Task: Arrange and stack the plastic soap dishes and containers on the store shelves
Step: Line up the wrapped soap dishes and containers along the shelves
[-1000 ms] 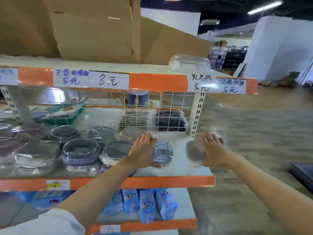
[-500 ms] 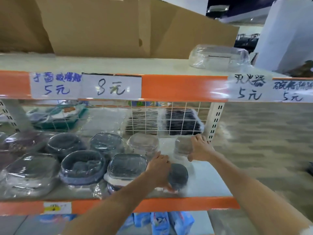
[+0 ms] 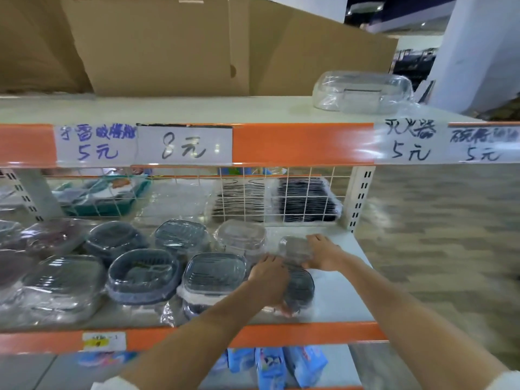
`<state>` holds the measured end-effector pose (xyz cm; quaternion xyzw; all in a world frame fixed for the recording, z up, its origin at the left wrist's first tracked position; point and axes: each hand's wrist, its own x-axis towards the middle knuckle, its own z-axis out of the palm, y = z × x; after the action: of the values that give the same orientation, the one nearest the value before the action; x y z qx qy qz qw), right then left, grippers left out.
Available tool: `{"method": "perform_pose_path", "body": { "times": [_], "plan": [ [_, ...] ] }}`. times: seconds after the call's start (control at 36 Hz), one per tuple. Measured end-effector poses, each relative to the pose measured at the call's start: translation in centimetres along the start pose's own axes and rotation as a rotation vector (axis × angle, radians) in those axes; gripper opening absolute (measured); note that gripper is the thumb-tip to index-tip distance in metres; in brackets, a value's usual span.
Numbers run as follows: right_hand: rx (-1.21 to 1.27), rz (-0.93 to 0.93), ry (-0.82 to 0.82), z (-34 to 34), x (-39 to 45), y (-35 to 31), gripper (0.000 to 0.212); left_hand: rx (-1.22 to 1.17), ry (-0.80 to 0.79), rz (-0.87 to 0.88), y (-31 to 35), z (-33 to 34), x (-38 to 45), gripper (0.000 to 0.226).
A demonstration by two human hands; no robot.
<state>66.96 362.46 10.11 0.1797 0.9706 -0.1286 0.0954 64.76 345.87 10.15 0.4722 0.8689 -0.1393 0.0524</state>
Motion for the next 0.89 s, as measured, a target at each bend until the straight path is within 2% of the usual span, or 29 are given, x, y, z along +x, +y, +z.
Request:
{"method": "perform_pose_path", "body": {
  "times": [0.19, 0.33, 0.5, 0.58, 0.89],
  "plan": [
    [-0.045, -0.108, 0.011, -1.5, -5.3, 0.6, 0.075, -0.091, -0.076, -0.054, 0.7, -0.5, -0.9, 0.088],
    [0.014, -0.177, 0.053, -2.8, -9.7, 1.4, 0.062, -0.187, -0.017, -0.043, 1.3, -3.0, -3.0, 0.060],
    [0.071, -0.214, 0.070, -4.8, -15.5, 1.6, 0.057, -0.219, -0.044, -0.033, 3.1, -8.1, -7.4, 0.043],
    [0.060, -0.260, 0.087, -6.5, -18.9, 1.2, 0.055, -0.198, 0.011, -0.001, 4.1, -11.0, -9.7, 0.034],
    [0.059, -0.386, 0.297, -14.4, -27.8, -0.8, 0.038, -0.345, 0.270, 0.112, 5.5, -21.9, -16.0, 0.021]
  ]
}}
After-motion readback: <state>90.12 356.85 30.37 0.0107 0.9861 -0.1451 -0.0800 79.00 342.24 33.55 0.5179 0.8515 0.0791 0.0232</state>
